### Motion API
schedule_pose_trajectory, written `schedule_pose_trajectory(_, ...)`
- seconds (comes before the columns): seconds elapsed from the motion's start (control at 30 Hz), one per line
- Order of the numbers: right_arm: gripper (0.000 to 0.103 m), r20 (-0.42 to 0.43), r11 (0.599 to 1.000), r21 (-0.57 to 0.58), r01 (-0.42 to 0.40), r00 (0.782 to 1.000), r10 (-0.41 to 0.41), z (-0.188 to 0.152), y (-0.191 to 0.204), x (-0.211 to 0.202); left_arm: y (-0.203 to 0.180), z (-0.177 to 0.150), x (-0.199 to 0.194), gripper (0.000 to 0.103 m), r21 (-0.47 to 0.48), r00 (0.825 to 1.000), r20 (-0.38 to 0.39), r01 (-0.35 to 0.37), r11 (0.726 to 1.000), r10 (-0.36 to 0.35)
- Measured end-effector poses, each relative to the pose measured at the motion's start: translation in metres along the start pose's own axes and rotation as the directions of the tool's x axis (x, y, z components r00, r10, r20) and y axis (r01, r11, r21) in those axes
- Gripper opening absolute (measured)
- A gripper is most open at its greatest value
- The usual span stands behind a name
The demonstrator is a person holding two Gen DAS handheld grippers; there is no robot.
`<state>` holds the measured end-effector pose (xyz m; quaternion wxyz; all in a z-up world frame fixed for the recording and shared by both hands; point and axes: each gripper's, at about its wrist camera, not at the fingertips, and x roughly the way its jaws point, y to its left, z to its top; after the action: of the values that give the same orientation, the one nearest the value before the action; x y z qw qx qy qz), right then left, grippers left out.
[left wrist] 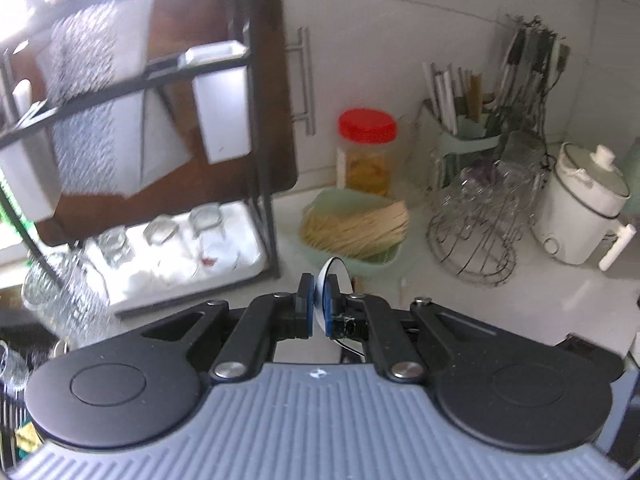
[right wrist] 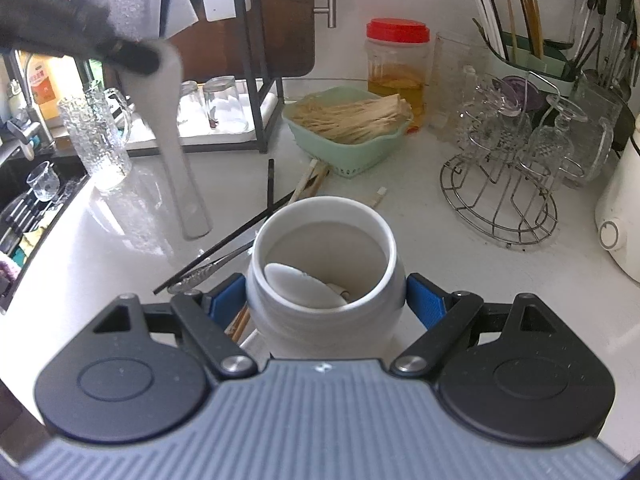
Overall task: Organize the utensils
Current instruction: 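Lower the long-handled spoon into the mug held by the right tool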
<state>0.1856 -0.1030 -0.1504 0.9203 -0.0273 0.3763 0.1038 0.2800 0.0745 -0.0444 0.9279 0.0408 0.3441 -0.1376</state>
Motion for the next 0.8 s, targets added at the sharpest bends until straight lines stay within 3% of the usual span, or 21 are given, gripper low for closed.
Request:
schedule_pose_trajectory(0.23,0.089,0.006,1.000,-0.011,-0.013,1.000,0.013,0.000,0.000,0.002,-0.031,0.021,-0.003,0.006,0.063,0.996,0.050,0.077,0.995,-0.080)
schedule_pose_trajectory(0.47,0.089,0.013,1.000,-0.017,-0.019,1.000,0.020,0.001,0.000,0.003,-0.066,0.021,0.011,0.006,0.163,0.989,0.014,0.143,0.976,-0.147)
schedule_pose_trajectory(0.8,0.089,0.030,1.000,-0.017,-0.022,0.999,0.022,0.001,0.001,0.006,-0.083,0.008,0.031,0.006,0.241,0.984,-0.040,0.179,0.954,-0.175)
